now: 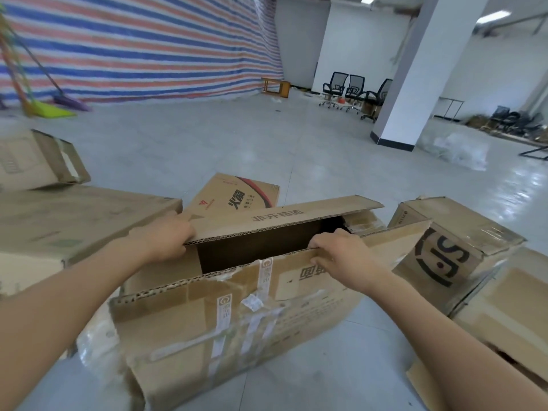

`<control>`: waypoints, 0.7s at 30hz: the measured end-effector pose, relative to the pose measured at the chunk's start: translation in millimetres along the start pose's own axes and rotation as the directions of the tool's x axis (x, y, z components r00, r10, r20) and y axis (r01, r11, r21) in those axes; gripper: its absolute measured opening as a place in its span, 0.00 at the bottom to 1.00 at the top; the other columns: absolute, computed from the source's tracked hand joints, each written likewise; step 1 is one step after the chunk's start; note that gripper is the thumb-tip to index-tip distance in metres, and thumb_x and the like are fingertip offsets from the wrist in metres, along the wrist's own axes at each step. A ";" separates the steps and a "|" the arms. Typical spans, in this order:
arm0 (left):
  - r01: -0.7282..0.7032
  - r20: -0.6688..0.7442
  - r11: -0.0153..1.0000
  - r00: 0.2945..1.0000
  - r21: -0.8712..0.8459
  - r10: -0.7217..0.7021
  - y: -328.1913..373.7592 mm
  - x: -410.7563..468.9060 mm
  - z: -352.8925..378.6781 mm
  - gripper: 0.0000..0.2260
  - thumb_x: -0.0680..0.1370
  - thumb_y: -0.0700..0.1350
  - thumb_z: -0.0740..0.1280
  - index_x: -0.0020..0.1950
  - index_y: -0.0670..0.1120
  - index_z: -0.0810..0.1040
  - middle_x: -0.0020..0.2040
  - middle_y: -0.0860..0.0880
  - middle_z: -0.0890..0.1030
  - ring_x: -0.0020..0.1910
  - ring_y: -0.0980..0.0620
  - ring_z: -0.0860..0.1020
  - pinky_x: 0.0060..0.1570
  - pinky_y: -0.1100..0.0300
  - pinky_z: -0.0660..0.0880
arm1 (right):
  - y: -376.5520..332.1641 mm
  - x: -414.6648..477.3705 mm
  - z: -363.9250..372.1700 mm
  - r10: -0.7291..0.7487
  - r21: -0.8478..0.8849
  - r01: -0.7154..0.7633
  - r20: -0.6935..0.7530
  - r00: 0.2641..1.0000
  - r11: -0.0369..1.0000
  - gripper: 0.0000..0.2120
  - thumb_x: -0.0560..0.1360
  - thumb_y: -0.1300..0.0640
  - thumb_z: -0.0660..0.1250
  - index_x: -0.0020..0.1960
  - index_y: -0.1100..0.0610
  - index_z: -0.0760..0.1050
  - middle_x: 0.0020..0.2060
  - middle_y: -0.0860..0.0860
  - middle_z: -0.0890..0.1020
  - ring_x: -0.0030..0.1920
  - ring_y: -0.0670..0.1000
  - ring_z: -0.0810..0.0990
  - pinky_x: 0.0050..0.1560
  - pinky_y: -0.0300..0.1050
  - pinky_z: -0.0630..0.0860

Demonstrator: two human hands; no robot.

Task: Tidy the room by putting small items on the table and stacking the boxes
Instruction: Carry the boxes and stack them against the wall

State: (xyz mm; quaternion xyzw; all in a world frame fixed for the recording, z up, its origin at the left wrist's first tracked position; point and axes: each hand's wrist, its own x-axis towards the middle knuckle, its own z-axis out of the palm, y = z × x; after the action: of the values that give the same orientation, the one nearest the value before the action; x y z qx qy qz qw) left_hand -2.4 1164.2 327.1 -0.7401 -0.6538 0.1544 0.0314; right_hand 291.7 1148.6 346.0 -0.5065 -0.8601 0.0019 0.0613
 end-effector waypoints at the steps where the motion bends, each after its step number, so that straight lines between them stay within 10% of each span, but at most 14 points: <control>1: 0.016 -0.018 1.000 1.000 0.017 -0.016 -0.8 0.0 -1.1 0.10 0.79 0.41 0.59 0.58 0.42 0.73 0.61 0.45 0.70 0.51 0.49 0.69 0.50 0.59 0.67 | 0.0 2.2 -0.6 -0.001 0.002 0.001 0.011 1.000 1.000 0.07 0.79 0.56 0.60 0.55 0.55 0.74 0.50 0.49 0.79 0.47 0.49 0.65 0.46 0.43 0.60; 5: 0.077 -0.060 0.997 0.995 0.002 -0.077 -4.8 6.4 -1.0 0.16 0.78 0.42 0.60 0.66 0.45 0.68 0.64 0.47 0.73 0.60 0.49 0.73 0.49 0.60 0.69 | -2.2 15.9 -6.6 0.022 0.007 -0.023 0.090 0.996 1.000 0.09 0.80 0.56 0.58 0.57 0.53 0.73 0.52 0.50 0.79 0.48 0.50 0.64 0.52 0.46 0.63; 17: -0.047 -0.113 0.944 0.993 -0.327 0.011 -25.4 -34.1 -60.4 0.20 0.77 0.37 0.59 0.68 0.49 0.69 0.54 0.48 0.76 0.50 0.52 0.71 0.42 0.63 0.60 | -15.3 -21.9 -56.1 -0.038 -0.202 0.146 0.459 0.888 0.968 0.11 0.78 0.64 0.58 0.61 0.59 0.67 0.57 0.57 0.75 0.59 0.57 0.70 0.57 0.47 0.67; 21: 0.026 -0.031 0.872 0.998 -0.489 -0.047 -24.6 -58.9 -110.7 0.10 0.75 0.44 0.61 0.52 0.40 0.74 0.38 0.44 0.69 0.38 0.48 0.66 0.39 0.55 0.60 | -12.7 -34.0 -118.2 -0.034 -0.120 0.099 0.454 0.890 0.988 0.11 0.80 0.61 0.57 0.61 0.58 0.67 0.57 0.56 0.76 0.58 0.56 0.71 0.55 0.47 0.68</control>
State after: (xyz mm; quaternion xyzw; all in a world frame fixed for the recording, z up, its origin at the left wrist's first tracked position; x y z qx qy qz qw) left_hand -1.9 1127.4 449.4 -0.7146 -0.6847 -0.0316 -0.1397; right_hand 309.6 1105.8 460.6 -0.4655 -0.8657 0.0566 -0.1751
